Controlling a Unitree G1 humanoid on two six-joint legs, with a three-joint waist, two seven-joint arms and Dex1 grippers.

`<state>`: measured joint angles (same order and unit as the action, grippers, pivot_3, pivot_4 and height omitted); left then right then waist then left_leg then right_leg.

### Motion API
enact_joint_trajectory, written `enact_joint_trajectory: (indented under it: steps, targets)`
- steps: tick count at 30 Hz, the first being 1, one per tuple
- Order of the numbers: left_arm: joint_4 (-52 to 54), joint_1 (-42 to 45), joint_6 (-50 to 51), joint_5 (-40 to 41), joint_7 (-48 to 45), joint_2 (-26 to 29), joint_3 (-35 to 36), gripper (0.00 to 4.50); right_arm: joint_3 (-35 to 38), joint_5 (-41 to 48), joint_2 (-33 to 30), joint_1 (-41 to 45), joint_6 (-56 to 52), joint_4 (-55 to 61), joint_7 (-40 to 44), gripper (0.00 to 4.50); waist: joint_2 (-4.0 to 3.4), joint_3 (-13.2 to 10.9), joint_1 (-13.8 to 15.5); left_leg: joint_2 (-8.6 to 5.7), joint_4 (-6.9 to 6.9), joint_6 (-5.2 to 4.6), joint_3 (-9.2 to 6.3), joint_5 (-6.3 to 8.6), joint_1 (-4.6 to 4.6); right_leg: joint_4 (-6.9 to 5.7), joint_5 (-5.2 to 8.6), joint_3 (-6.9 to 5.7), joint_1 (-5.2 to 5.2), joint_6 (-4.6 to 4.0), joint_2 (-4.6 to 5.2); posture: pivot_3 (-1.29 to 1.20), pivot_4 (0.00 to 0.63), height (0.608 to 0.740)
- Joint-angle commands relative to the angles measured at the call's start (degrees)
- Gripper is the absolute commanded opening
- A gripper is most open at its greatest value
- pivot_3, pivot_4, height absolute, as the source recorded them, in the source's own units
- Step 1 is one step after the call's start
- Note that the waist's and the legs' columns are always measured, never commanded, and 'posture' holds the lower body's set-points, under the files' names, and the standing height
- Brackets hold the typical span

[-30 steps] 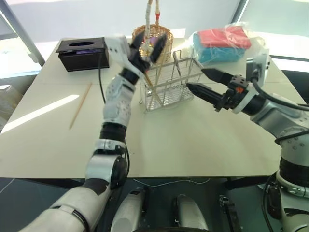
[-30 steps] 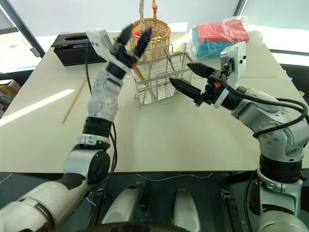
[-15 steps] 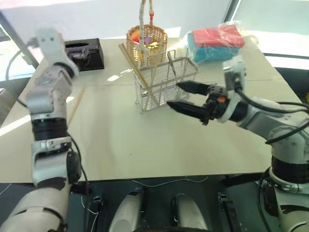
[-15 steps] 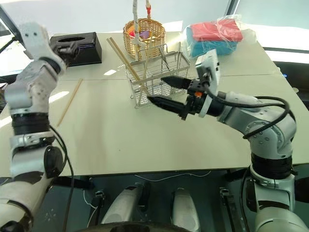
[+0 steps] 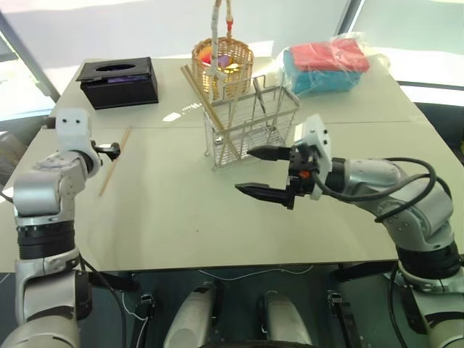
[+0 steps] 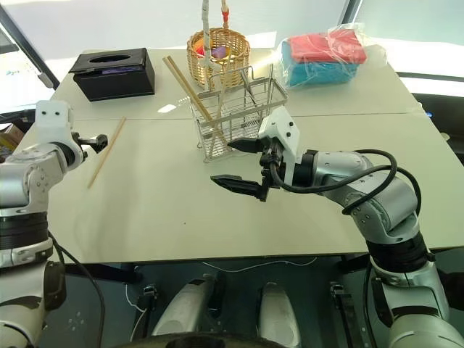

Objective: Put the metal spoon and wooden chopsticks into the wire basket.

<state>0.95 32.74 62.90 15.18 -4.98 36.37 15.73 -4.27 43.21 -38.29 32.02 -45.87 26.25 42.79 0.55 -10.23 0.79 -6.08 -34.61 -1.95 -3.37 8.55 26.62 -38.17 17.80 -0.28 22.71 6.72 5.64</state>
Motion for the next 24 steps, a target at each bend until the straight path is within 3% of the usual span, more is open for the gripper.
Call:
enact_joint_trajectory:
  steps: [1,9,18,24]
  targets:
    - [0.3,-0.8,0.9,-0.9,-0.9,1.7,1.8,4.48,0.0,-1.9,-0.4,-0.3,1.8,1.2,1.1,4.50,0.00,0.0,0.0,0.00,0.00,0.00,0.00,0.00,0.00,0.00,0.00,0.00,-0.01,0.00,0.01,0.00,0.150,0.740]
    - [-9.3,-3.3,-4.1,-3.1,-6.2,3.9,-1.3,4.48,2.0,-2.3,0.8,-0.7,1.4,1.9,-0.2,4.50,0.02,0.0,0.1,0.00,0.07,0.01,0.01,0.01,-0.03,0.01,0.00,0.02,0.02,-0.01,0.02,0.00,0.150,0.740]
    - [-34.6,11.1,-18.8,-8.8,-11.1,2.7,-9.1,4.48,3.7,-2.1,1.4,-0.8,1.3,2.3,-1.9,4.50,0.05,0.1,0.3,-0.05,0.11,0.01,0.01,0.01,-0.07,0.07,-0.02,0.01,-0.01,-0.02,0.08,0.00,0.150,0.740]
    - [-43.0,15.2,-18.2,-10.7,-11.5,0.7,-10.2,4.48,5.4,-2.2,0.9,-2.0,1.1,3.5,-3.7,4.50,0.01,0.1,0.1,-0.07,0.21,0.00,0.03,0.00,-0.13,0.06,-0.02,0.01,-0.03,-0.02,0.11,0.00,0.150,0.740]
